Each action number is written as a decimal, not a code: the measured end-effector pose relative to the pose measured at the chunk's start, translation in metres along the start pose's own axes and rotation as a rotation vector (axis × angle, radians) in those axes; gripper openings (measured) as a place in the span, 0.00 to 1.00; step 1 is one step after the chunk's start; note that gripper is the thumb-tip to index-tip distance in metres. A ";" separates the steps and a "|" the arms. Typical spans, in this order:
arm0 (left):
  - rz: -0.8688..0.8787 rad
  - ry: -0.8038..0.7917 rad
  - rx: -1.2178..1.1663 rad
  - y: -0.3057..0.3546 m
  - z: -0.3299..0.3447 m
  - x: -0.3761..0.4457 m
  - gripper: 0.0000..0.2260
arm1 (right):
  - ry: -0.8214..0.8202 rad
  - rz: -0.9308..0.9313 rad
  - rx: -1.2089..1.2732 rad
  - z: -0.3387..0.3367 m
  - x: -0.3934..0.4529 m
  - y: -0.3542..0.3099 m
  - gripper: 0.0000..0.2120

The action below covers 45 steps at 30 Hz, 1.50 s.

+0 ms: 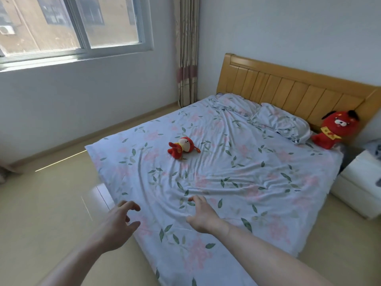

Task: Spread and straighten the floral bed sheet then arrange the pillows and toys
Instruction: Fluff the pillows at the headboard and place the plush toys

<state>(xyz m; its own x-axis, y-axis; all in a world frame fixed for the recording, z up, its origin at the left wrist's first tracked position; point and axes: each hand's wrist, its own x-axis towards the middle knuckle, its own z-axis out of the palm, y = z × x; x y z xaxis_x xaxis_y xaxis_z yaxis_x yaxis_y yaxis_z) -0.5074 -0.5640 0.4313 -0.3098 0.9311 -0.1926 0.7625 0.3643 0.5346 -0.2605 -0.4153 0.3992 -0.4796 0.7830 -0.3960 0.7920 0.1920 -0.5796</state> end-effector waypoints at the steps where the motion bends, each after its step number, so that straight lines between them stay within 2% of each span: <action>1: -0.002 0.015 0.008 -0.008 -0.003 0.004 0.13 | -0.001 0.001 0.007 0.004 0.000 -0.005 0.27; 6: 0.035 0.022 0.020 -0.048 -0.048 0.009 0.12 | 0.026 -0.012 -0.011 0.024 -0.012 -0.058 0.29; 13: 0.195 -0.043 0.026 -0.035 -0.064 0.042 0.12 | 0.113 0.071 -0.026 0.009 -0.016 -0.057 0.28; 17: 0.247 -0.047 0.027 -0.045 -0.088 0.073 0.11 | 0.170 0.110 -0.001 0.006 0.010 -0.070 0.27; 25: 0.199 -0.021 0.095 -0.128 -0.146 0.181 0.11 | 0.118 0.100 0.080 0.027 0.147 -0.142 0.30; 29: 0.155 -0.043 0.132 -0.180 -0.181 0.248 0.11 | 0.082 0.069 0.051 0.036 0.241 -0.196 0.29; 35: 0.096 -0.058 0.147 -0.238 -0.229 0.333 0.11 | 0.046 0.018 0.120 0.040 0.336 -0.267 0.29; 40: 0.104 -0.102 0.173 -0.275 -0.252 0.401 0.11 | 0.057 0.077 0.134 0.043 0.391 -0.281 0.28; 45: 0.156 -0.183 0.179 -0.320 -0.280 0.497 0.11 | 0.096 0.212 0.167 0.056 0.458 -0.295 0.27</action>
<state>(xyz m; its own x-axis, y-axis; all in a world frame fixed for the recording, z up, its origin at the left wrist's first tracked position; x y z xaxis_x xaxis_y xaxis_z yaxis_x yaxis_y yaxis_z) -1.0643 -0.2234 0.3950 -0.0858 0.9582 -0.2730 0.8861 0.1987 0.4187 -0.7352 -0.1460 0.3488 -0.2651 0.8494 -0.4563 0.7937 -0.0764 -0.6034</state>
